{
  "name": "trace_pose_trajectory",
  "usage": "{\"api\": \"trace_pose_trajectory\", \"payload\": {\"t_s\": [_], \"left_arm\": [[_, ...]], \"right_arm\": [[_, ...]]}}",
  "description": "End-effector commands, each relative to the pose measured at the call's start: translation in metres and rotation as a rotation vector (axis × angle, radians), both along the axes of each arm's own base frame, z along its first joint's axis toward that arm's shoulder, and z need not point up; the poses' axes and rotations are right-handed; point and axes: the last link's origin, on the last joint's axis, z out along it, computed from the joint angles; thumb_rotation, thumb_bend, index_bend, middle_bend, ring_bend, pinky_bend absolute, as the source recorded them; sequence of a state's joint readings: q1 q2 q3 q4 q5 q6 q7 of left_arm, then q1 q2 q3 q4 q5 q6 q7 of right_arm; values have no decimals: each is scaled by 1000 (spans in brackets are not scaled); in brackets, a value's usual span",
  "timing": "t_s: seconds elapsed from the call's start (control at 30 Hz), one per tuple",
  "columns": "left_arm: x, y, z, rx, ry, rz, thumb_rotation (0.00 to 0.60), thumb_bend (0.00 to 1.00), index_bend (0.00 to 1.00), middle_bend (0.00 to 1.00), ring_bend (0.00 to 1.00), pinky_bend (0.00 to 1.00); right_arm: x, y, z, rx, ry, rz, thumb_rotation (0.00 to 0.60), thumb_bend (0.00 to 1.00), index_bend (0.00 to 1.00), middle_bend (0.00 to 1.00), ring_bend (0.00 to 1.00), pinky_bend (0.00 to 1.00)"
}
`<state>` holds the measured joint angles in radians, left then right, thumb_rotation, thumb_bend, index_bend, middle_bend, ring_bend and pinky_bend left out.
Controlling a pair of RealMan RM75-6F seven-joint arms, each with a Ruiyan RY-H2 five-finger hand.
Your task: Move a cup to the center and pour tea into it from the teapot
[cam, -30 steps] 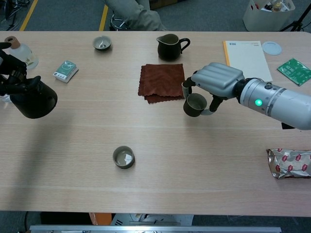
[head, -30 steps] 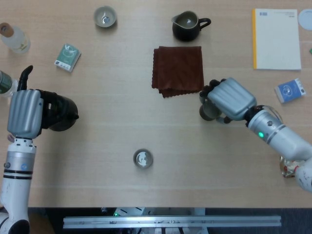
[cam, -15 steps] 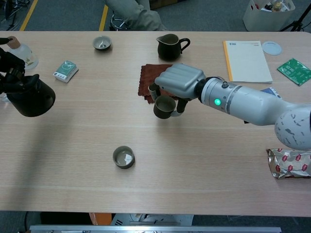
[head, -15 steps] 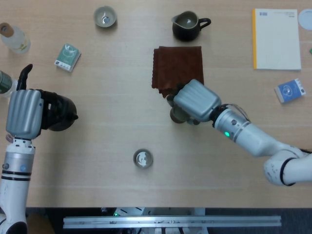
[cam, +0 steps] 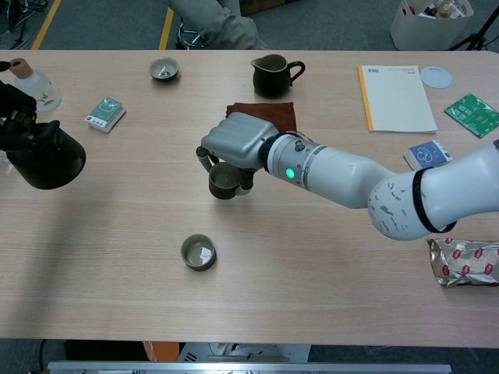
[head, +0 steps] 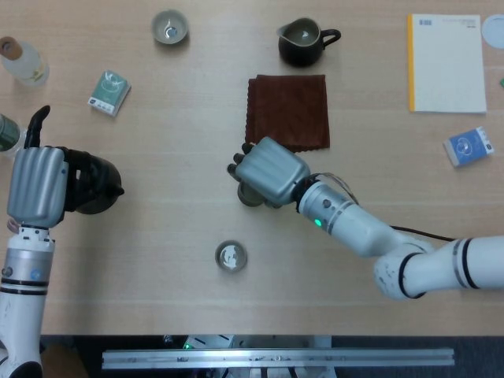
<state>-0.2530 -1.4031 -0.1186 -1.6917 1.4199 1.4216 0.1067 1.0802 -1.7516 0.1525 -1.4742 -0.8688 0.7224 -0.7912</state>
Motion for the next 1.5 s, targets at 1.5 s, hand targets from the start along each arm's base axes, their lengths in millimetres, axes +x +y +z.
{"api": "trace_pose_trajectory", "payload": {"t_s": [1.5], "left_arm": [[-6, -1, 5, 8, 22, 17, 599, 357, 939, 1000, 792, 73]], "right_arm": [[56, -13, -76, -50, 79, 33, 600, 162, 468, 383, 300, 447]]}}
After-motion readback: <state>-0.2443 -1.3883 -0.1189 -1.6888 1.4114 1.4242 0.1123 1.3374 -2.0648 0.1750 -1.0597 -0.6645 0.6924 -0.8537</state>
